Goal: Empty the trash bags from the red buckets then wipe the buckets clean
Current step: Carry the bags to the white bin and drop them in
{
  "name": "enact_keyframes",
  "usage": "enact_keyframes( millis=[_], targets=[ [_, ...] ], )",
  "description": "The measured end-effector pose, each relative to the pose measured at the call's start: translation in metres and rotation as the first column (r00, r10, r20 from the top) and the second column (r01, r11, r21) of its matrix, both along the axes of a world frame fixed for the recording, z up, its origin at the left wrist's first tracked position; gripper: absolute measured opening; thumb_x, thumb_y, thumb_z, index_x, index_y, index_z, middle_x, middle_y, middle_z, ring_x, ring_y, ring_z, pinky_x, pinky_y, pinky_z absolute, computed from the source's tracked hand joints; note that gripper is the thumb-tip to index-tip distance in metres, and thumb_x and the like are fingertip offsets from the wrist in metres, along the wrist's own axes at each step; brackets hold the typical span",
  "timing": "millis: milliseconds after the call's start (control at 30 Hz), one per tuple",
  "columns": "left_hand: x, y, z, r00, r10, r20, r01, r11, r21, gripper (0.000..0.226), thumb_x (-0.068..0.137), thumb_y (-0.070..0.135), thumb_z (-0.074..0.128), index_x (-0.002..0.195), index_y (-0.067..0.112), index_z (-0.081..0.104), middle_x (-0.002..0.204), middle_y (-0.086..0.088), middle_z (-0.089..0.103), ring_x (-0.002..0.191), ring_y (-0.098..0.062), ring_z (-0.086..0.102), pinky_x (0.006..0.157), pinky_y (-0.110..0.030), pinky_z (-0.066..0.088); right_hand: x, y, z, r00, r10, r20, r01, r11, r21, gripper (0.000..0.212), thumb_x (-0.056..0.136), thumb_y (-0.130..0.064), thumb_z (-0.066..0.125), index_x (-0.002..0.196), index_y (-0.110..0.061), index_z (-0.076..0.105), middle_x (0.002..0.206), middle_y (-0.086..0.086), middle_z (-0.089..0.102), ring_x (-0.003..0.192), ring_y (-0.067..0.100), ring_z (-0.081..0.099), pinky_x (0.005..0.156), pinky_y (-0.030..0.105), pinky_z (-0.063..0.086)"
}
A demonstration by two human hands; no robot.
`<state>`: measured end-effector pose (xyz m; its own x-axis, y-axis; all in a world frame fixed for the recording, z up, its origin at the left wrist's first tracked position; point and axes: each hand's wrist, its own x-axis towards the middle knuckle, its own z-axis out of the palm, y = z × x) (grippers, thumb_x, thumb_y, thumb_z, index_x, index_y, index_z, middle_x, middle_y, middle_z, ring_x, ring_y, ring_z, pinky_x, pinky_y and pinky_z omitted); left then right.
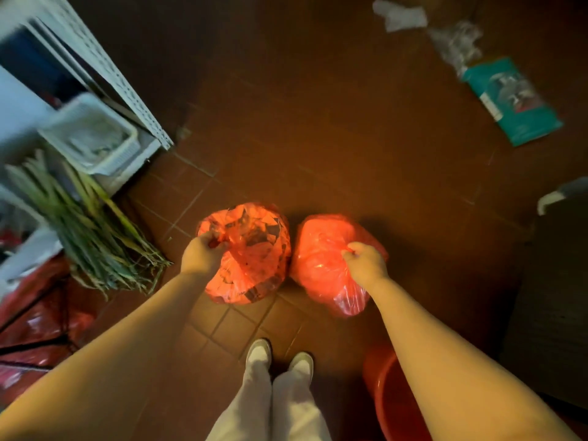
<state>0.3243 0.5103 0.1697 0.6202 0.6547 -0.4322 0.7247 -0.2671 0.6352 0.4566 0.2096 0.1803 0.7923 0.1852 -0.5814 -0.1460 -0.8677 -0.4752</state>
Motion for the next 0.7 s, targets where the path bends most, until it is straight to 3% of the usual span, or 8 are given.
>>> enact_keyframes(
  millis=[100,267,367,467,567,700],
  targets=[
    [0.015,0.007,0.042,0.999,0.015,0.037,-0.016,1.000,0.006,0.016,0.086,0.016,0.072,0.101,0.010,0.071,0.094,-0.018,0.072,0.092,-0.038,0.067,0.080,-0.043,0.050,0.021,0.009,0.048,0.999,0.007,0.036,-0.007,1.000,0.011,0.041,0.098,-0.027,0.057,0.135,-0.009,0.058,0.134,0.013,0.060,0.124,0.028,0.055,0.101,0.030,0.041],
    [0.039,0.013,0.111,0.989,0.029,0.147,-0.026,0.999,-0.026,0.008,0.087,0.014,0.071,0.095,0.015,0.071,0.082,-0.003,0.066,0.079,-0.027,0.063,0.076,-0.038,0.050,0.051,0.033,0.117,0.996,-0.047,0.077,0.041,0.996,0.084,0.040,0.095,-0.022,0.060,0.132,-0.006,0.059,0.127,0.017,0.063,0.115,0.029,0.060,0.094,0.032,0.045],
    [0.050,0.024,0.140,0.983,0.054,0.174,-0.046,0.998,-0.050,0.007,0.088,0.012,0.069,0.089,0.018,0.067,0.077,-0.002,0.063,0.074,-0.021,0.058,0.077,-0.041,0.052,0.069,0.052,0.142,0.994,-0.036,0.101,0.024,0.993,0.118,0.026,0.093,-0.022,0.060,0.115,-0.012,0.066,0.112,0.012,0.067,0.096,0.021,0.060,0.077,0.025,0.038],
    [0.063,0.040,0.160,0.983,0.072,0.167,-0.064,0.997,-0.053,0.006,0.088,0.015,0.070,0.086,0.020,0.066,0.074,-0.003,0.063,0.071,-0.022,0.058,0.075,-0.041,0.051,0.090,0.076,0.171,0.990,-0.052,0.132,0.032,0.988,0.148,0.015,0.092,-0.023,0.059,0.103,-0.014,0.065,0.102,0.011,0.068,0.091,0.024,0.061,0.073,0.027,0.037],
    [0.080,0.059,0.174,0.973,0.123,0.196,-0.108,0.991,-0.081,0.005,0.086,0.013,0.069,0.086,0.018,0.068,0.075,-0.003,0.064,0.074,-0.023,0.060,0.078,-0.043,0.053,0.110,0.102,0.200,0.988,-0.078,0.137,0.058,0.988,0.145,0.020,0.094,-0.039,0.056,0.092,-0.020,0.061,0.094,0.008,0.068,0.090,0.027,0.062,0.072,0.030,0.036],
    [0.107,0.084,0.184,0.966,0.155,0.206,-0.131,0.983,-0.126,0.013,0.085,0.011,0.069,0.077,0.021,0.065,0.075,-0.005,0.066,0.075,-0.024,0.062,0.081,-0.045,0.054,0.138,0.137,0.205,0.989,-0.113,0.093,0.095,0.980,0.176,0.044,0.085,-0.062,0.053,0.085,-0.018,0.063,0.094,0.012,0.071,0.086,0.030,0.067,0.075,0.036,0.049]
  ],
)
